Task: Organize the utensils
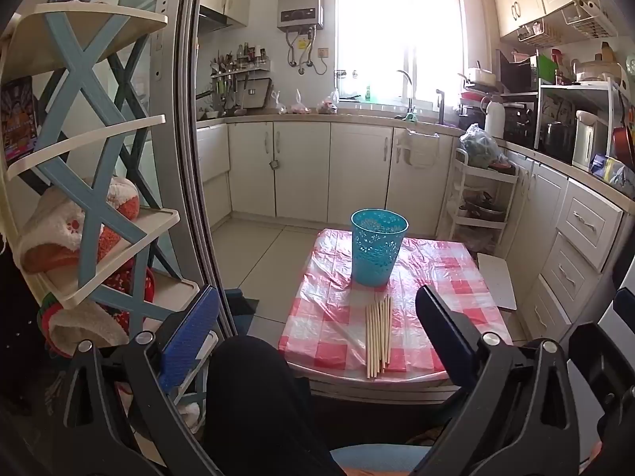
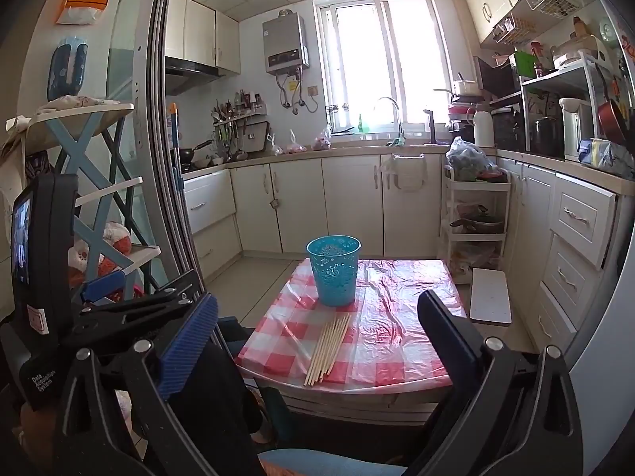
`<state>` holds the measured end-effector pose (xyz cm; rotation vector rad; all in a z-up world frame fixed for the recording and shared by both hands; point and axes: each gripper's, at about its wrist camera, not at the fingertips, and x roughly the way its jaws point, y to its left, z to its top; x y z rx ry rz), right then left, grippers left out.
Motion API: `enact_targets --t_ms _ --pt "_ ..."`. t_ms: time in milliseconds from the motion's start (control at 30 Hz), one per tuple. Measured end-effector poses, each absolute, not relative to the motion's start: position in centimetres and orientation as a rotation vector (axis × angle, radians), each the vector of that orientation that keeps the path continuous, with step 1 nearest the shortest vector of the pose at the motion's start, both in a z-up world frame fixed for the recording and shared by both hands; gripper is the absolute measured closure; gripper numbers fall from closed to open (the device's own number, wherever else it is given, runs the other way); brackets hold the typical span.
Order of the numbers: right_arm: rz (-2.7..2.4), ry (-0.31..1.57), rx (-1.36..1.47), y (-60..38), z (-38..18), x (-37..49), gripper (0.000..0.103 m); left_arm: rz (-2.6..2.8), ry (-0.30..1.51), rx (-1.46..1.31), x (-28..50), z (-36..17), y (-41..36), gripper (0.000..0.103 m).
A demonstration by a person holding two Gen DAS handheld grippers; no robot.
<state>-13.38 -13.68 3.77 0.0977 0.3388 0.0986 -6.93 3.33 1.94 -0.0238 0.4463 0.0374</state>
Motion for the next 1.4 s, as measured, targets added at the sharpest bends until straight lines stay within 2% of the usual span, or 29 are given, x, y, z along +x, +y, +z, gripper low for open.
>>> enact_targets --t_ms 1400 --pt "0.113 0.323 0.083 -13.00 3.29 -13.01 0.006 0.033 0.442 -0.030 -6.93 1.26 3.85 0.008"
